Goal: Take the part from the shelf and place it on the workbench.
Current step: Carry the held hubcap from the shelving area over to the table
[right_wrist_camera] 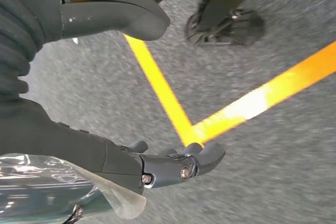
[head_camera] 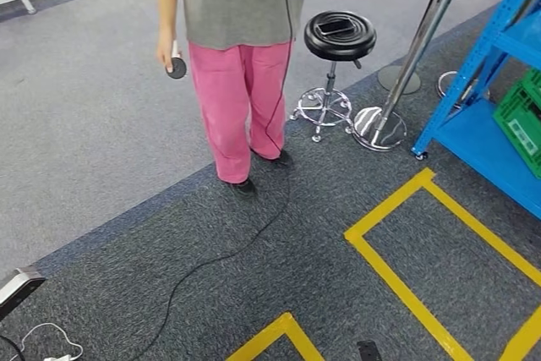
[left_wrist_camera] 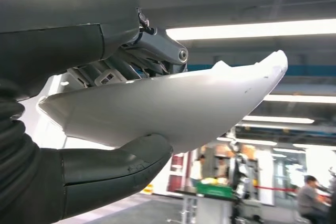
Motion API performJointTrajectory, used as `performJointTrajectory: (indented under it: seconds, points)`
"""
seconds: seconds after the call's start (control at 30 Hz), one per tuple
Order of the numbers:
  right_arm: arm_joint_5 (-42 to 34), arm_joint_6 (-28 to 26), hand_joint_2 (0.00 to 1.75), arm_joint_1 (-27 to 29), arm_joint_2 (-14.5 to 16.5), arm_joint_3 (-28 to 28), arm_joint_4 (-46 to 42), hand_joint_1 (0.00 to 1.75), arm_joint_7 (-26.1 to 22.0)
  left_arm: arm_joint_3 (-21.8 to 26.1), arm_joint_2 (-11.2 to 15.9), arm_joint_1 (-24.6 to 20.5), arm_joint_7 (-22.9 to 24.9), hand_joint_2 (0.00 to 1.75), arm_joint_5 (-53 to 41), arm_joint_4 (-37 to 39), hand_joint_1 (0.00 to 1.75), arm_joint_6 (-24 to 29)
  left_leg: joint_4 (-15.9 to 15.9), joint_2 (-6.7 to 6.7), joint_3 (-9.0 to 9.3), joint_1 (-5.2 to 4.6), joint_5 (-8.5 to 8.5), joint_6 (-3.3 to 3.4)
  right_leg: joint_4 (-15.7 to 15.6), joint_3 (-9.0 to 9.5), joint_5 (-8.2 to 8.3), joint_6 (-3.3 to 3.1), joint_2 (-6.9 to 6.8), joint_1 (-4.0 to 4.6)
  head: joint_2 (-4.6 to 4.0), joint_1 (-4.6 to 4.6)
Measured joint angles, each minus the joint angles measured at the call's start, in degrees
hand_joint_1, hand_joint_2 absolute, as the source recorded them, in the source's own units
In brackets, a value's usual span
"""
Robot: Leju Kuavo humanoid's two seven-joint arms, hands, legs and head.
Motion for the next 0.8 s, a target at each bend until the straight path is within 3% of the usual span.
performJointTrajectory:
  seconds: [0.07, 0.13, 0.17, 0.2, 0.23, 0.3, 0.37, 0.43, 0.47, 0.53, 0.6, 0.67, 0.7, 0.77, 0.8]
  points:
    - [0.0, 0.0, 1.75, 0.0, 0.0, -0.2, 0.0, 0.0, 0.0, 0.0, -0.1, -0.2, 0.0, 1.75, 0.0, -0.1, 1.75, 0.0, -0.3, -1.32, 0.13, 0.13, 0.1, 0.45, 6.6, -3.18, -3.25, 0.17, 3.91, -0.12, 0.0, 0.28]
    - [0.0, 0.0, 1.75, 0.3, 0.0, -0.3, 0.0, 0.0, 0.0, -0.1, -0.3, -0.1, 0.0, 1.75, 0.0, -0.1, 1.75, 0.0, -0.2, -2.89, 0.12, 0.1, 0.04, 0.65, 14.0, -7.42, -5.56, 0.21, 5.24, -0.11, 0.0, 0.43]
    - [0.0, 0.0, 1.75, 0.4, 0.0, -0.4, 0.0, 0.0, 0.0, -0.1, -0.4, -0.1, 0.0, 1.75, 0.0, -0.1, 1.75, 0.0, -0.2, -3.74, 0.15, 0.09, 0.02, 0.65, 15.3, -8.6, -5.13, 0.2, 5.37, -0.11, 0.0, 0.46]
    - [0.0, 0.0, 1.75, 0.4, 0.0, -0.5, 0.0, 0.0, 0.0, -0.1, -0.5, -0.1, 0.0, 1.75, 0.0, -0.1, 1.75, 0.0, -0.1, -4.59, 0.2, 0.11, -0.01, 0.62, 14.2, -8.66, -3.54, 0.18, 5.46, -0.13, 0.0, 0.47]
    - [0.0, 0.0, 1.75, 0.5, 0.0, -0.6, -0.1, 0.0, -0.1, -0.2, -0.6, -0.1, -0.1, 1.75, -0.1, -0.1, 1.75, 0.0, -0.1, -5.41, 0.27, 0.15, -0.07, 0.54, 11.0, -7.71, -1.1, 0.13, 5.8, -0.19, 0.0, 0.47]
    - [0.0, 0.0, 1.75, 0.4, 0.0, -0.8, -0.1, 0.0, -0.2, -0.3, -0.7, -0.2, -0.2, 1.75, -0.2, -0.1, 1.75, 0.0, 0.4, -6.97, 0.12, 0.24, -0.31, 0.12, 3.3, -4.79, 2.88, 0.06, 8.17, -0.53, 0.0, 0.46]
    - [-0.1, -0.1, 1.75, 0.5, 0.0, -1.0, -0.2, 0.0, -0.5, -0.5, -0.8, -0.6, -0.2, 1.75, -0.4, -0.1, 1.75, 0.0, 0.8, -8.41, -0.4, 0.38, -0.34, -0.55, -0.3, -3.05, 3.77, -0.13, 9.97, -0.64, 0.0, 0.44]
    - [-0.2, -0.1, 1.75, 0.5, 0.0, -1.3, -0.2, 0.0, -0.8, -0.8, -1.0, -0.8, -0.2, 1.75, -0.6, -0.1, 1.75, 0.0, 0.8, -9.81, -0.83, 0.63, -0.05, -1.26, -0.7, -2.61, 3.74, -0.63, 9.08, -0.53, 0.0, 0.43]
    - [-0.3, -0.1, 1.75, 0.5, -0.1, -1.4, -0.3, 0.0, -1.0, -1.0, -1.0, -0.9, -0.2, 1.75, -0.6, -0.1, 1.75, 0.0, 1.0, -9.47, -1.01, 0.65, -0.18, -1.54, -0.9, -2.46, 3.86, -0.98, 8.35, -0.55, 0.0, 0.39]
    - [-0.4, 0.0, 1.75, 0.4, -0.1, -1.6, -0.4, 0.0, -1.3, -1.4, -1.0, -1.5, -0.2, 1.75, -0.8, 0.0, 1.75, -0.1, 3.9, -6.52, -2.31, 0.51, -1.86, -2.01, -1.3, -2.11, 4.06, -1.63, 6.8, -0.64, 0.0, 0.04]
    - [-0.5, 0.1, 1.75, 0.5, -0.2, -1.9, -0.5, 0.0, -1.4, -1.9, -1.1, -2.5, -0.1, 1.75, -1.0, 0.3, 1.75, -0.1, 10.7, -3.03, -5.48, 0.62, -5.13, -2.48, -1.4, -1.92, 3.94, -2.04, 5.16, -0.37, 0.0, -0.27]
    - [-0.7, 0.2, 1.75, 0.7, -0.4, -2.3, -0.5, 0.0, -1.7, -2.4, -1.2, -3.2, -0.1, 1.75, -1.1, 0.9, 1.75, -0.1, 16.3, -2.04, -8.17, 0.96, -6.8, -2.78, -1.4, -1.81, 3.71, -2.15, 3.43, -0.16, 0.0, -0.31]
    - [-0.8, 0.3, 1.75, 0.7, -0.5, -2.5, -0.5, 0.0, -1.8, -2.8, -1.3, -3.6, -0.1, 1.75, -1.3, 1.2, 1.75, -0.2, 16.4, -1.86, -8.17, 1.07, -6.15, -2.82, -1.4, -1.7, 3.57, -2.12, 2.58, -0.09, 0.0, -0.31]
    - [-1.1, 0.5, 1.75, 0.7, -0.6, -3.0, -0.6, 0.0, -2.1, -3.7, -1.5, -4.8, 0.0, 1.75, -1.9, 1.8, 1.75, -0.4, 9.7, -0.66, -4.73, 1.09, -2.45, -2.63, -1.4, -1.22, 3.19, -1.92, 1.05, 0.02, 0.0, -0.31]
    - [-1.3, 0.6, 1.75, 0.7, -0.7, -3.2, -0.7, 0.0, -2.2, -4.1, -1.6, -5.4, 0.1, 1.75, -2.3, 2.0, 1.75, -0.5, 5.9, 0.84, -2.7, 0.78, -1.2, -2.38, -1.4, -0.98, 2.99, -1.75, 0.38, 0.17, 0.0, -0.32]
